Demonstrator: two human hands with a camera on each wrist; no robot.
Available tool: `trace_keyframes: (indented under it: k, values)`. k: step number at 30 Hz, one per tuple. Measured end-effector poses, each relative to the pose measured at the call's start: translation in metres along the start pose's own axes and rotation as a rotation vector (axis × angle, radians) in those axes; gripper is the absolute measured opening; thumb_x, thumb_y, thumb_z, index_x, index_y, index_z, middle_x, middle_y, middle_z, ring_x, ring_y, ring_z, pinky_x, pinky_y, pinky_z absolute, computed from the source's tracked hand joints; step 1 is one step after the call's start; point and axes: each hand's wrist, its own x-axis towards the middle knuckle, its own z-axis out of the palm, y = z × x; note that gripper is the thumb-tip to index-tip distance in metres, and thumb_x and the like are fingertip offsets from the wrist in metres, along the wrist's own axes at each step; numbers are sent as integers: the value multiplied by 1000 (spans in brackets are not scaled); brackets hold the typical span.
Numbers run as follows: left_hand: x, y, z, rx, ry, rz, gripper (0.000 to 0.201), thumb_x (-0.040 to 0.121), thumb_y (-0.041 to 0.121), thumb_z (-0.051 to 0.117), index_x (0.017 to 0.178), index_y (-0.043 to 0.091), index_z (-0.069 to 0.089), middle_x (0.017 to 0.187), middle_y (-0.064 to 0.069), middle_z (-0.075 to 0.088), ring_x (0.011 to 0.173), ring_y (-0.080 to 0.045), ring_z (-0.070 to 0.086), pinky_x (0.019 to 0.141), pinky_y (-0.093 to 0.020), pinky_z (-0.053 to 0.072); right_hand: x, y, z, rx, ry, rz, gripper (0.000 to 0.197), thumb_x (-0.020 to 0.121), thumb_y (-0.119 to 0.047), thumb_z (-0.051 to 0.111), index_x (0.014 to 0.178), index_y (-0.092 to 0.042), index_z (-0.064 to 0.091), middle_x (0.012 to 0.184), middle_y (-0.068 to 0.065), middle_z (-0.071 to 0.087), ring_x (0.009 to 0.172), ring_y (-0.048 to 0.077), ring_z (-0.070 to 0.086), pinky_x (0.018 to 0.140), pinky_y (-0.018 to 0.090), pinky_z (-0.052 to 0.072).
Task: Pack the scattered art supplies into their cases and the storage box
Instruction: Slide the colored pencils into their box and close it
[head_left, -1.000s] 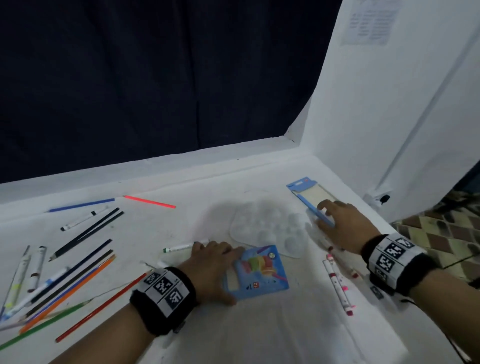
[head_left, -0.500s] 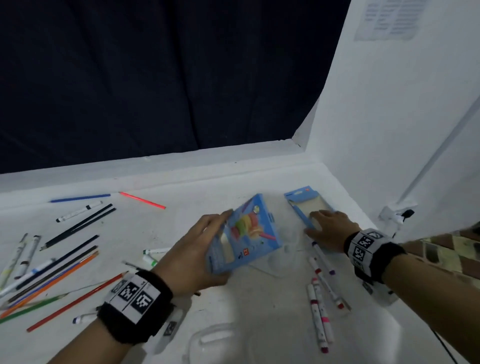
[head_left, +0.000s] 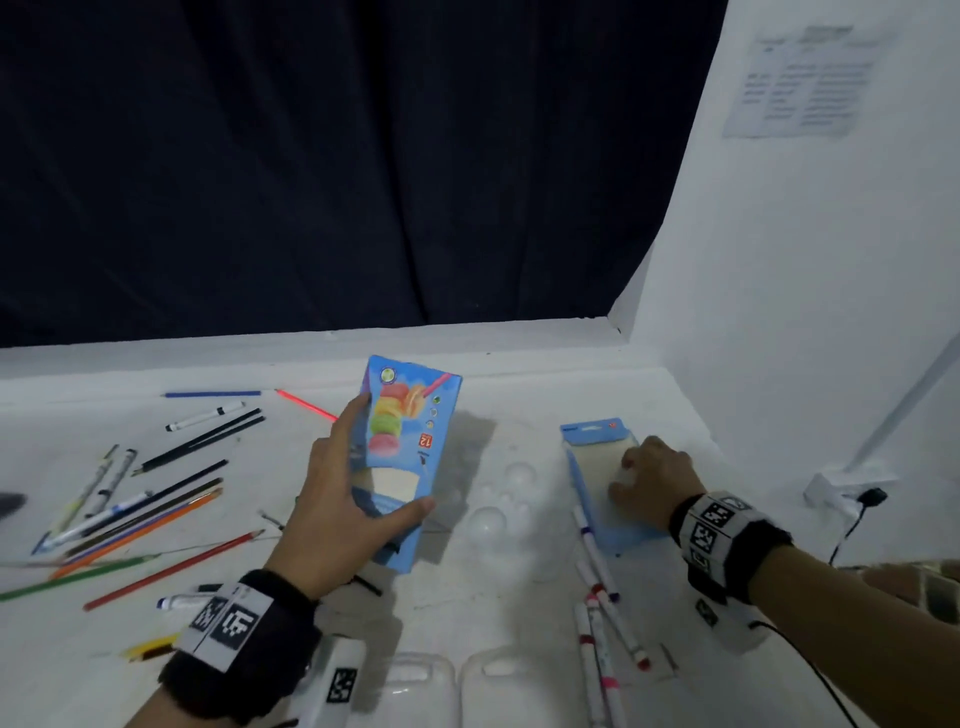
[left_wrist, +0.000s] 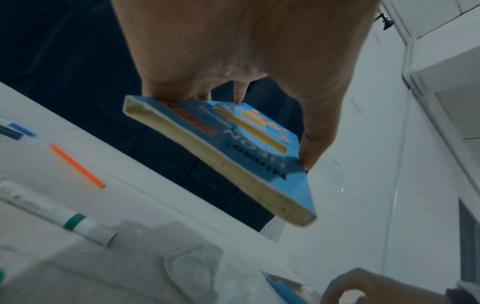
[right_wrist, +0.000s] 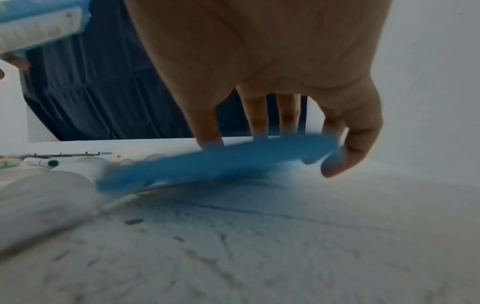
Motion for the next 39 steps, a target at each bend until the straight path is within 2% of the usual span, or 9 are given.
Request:
trace_keyframes:
  k: [6,11,15,19,23,26,30,36,39]
  values:
    - [-19,-19,-7,42,62,-67,60,79,39,78,129,42,44,127,7,54,116,-18,54,87,-40,53,-6,-16,-18,229,247,-169,15,82,-8,64,88,4,70,104,23,59,96,38,60,85,35,45]
    - [-46,-35,-41,-48,153,-154,27,101,16,53,118,37,58,127,3,58,112,-21,60,83,-40,55,-39,-60,-22,419,305,-382,35,89,-19,59,59,-1,63,72,17,62,77,30,58,72,30,41]
    - [-74,-28,-71,-183,305,-266,27,103,21,47,116,33,66,122,12,65,101,-12,66,72,-27,56,-74,-107,-4,358,212,-598,26,87,-5,49,66,0,64,70,12,62,69,27,60,61,31,50]
    - [-102,-46,-108,-80,318,-370,38,102,7,43,120,34,63,120,-2,66,105,-25,62,83,-41,47,-95,-145,28,348,144,-756,36,76,-22,47,91,-4,74,89,8,63,82,23,62,78,23,48]
    - [-122,-63,-149,368,170,-323,50,91,3,63,122,41,55,113,2,69,91,-4,66,64,-24,50,-119,-187,33,100,6,-896,39,88,-28,33,95,-11,67,100,6,54,89,25,58,80,37,50]
    - [-130,-72,-177,615,140,-273,49,82,7,74,124,32,63,100,14,69,83,10,63,56,-12,42,-130,-215,35,-119,25,-949,26,97,-28,42,102,-22,66,100,2,56,93,23,56,78,38,48]
    - [-136,-89,-214,759,90,-249,41,78,19,80,111,41,70,75,18,68,61,-3,63,57,-28,51,-144,-247,50,-282,116,-950,16,75,-40,54,73,-34,69,74,-10,54,80,17,56,64,38,44]
    - [-123,-107,-253,885,-325,-226,43,72,51,77,113,51,65,83,15,64,69,-2,52,59,-9,36,-151,-297,53,-269,-122,-878,52,73,-58,66,116,-34,48,121,-6,42,114,18,38,93,43,36]
    - [-103,-116,-259,878,-466,-29,60,58,54,78,115,45,64,103,14,60,92,-8,59,74,-26,51,-144,-315,61,-259,-253,-815,96,68,-61,75,146,-35,24,150,-3,27,139,19,24,111,51,28]
